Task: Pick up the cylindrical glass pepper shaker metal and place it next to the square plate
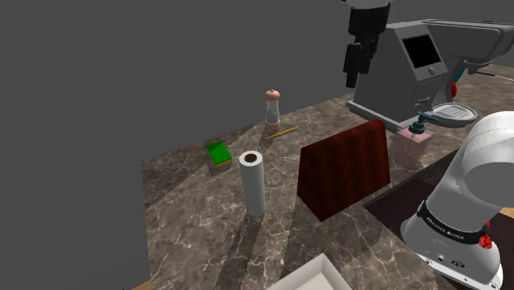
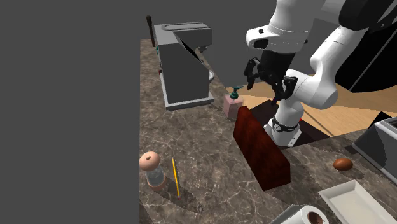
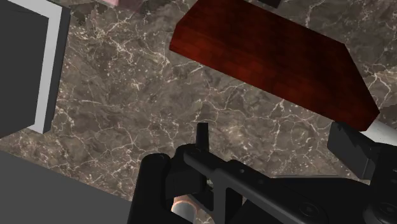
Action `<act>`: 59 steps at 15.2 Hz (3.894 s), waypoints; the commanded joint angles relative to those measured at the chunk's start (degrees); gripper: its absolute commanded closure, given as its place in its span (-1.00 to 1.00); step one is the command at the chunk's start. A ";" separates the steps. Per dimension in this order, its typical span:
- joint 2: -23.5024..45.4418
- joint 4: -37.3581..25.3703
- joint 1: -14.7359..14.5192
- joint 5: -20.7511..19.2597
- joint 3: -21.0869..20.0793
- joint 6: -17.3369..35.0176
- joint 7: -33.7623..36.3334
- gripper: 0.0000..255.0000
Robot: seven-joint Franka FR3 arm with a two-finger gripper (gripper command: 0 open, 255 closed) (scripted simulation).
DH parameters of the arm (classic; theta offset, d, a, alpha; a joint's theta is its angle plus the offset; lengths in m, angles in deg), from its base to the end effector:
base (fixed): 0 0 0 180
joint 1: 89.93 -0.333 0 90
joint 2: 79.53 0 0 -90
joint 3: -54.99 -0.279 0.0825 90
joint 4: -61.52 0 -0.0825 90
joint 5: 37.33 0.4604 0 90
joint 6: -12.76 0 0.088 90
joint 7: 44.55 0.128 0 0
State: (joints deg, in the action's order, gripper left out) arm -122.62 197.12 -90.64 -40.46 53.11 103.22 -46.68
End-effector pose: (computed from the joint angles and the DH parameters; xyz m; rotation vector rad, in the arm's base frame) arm 0.4165 0.0125 0.5245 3.0620 0.1142 -0.0553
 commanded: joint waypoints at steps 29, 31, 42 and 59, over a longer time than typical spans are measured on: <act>58.43 -38.18 4.18 -6.96 2.87 24.72 0.35 -1.00; 63.05 -43.54 4.36 -7.13 3.08 24.33 0.18 -1.00; 65.37 -41.06 4.85 -7.39 3.37 29.21 0.37 -1.00; 64.87 -41.88 4.84 -7.28 3.34 27.90 0.13 1.00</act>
State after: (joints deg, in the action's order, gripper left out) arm -57.62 155.70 -85.78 -47.80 56.48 131.70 -46.46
